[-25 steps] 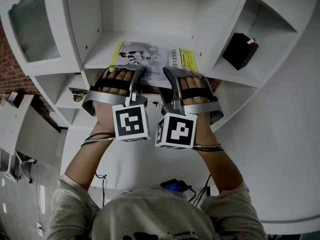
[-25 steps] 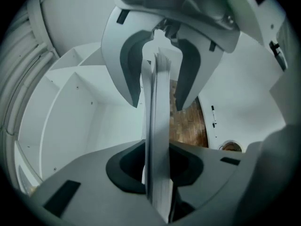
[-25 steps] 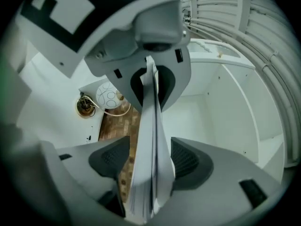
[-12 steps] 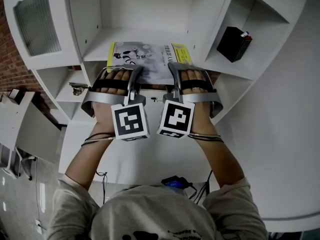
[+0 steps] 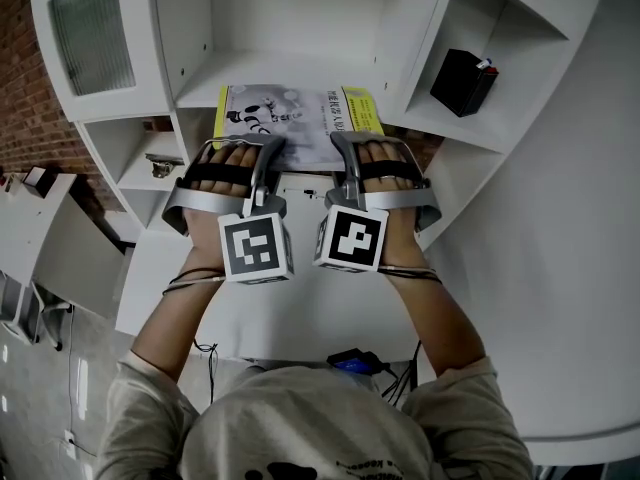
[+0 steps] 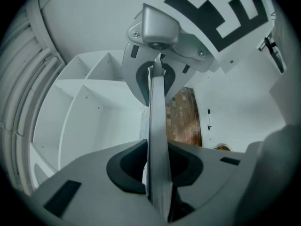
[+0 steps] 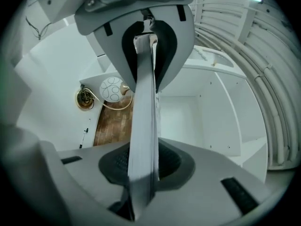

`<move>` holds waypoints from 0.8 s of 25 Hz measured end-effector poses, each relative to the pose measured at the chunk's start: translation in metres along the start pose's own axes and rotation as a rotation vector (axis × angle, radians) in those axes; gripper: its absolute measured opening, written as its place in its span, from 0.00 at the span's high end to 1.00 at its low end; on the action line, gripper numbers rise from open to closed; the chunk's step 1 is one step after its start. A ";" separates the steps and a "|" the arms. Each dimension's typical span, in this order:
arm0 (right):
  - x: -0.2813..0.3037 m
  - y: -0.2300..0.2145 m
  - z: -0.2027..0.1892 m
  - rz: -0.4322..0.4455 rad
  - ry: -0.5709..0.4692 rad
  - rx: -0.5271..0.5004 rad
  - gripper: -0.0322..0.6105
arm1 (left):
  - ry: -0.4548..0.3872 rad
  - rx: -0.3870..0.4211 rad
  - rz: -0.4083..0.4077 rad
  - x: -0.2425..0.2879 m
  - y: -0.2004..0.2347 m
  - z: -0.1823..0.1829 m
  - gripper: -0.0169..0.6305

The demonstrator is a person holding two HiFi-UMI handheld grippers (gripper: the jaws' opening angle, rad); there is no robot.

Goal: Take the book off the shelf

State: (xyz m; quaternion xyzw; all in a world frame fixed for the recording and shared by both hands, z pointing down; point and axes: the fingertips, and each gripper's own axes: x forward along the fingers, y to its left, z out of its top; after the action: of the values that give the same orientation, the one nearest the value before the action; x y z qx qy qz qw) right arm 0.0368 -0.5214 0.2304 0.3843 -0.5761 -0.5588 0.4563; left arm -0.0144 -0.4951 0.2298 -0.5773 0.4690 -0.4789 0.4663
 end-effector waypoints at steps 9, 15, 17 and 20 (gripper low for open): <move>-0.044 0.003 0.017 -0.042 0.003 0.030 0.83 | -0.034 0.016 0.047 -0.043 -0.007 -0.002 0.85; -0.066 0.026 0.034 0.059 -0.004 0.061 0.82 | -0.076 -0.021 -0.018 -0.069 -0.022 -0.007 0.84; -0.078 0.042 0.041 0.074 0.004 0.069 0.82 | -0.091 -0.015 -0.044 -0.081 -0.038 -0.009 0.84; -0.094 0.056 0.055 0.069 0.015 0.087 0.83 | -0.099 0.002 -0.038 -0.099 -0.051 -0.017 0.84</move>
State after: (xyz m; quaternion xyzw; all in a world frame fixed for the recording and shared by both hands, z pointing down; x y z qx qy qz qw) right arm 0.0156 -0.4114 0.2790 0.3879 -0.6093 -0.5144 0.4623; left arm -0.0367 -0.3925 0.2704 -0.6087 0.4340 -0.4588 0.4803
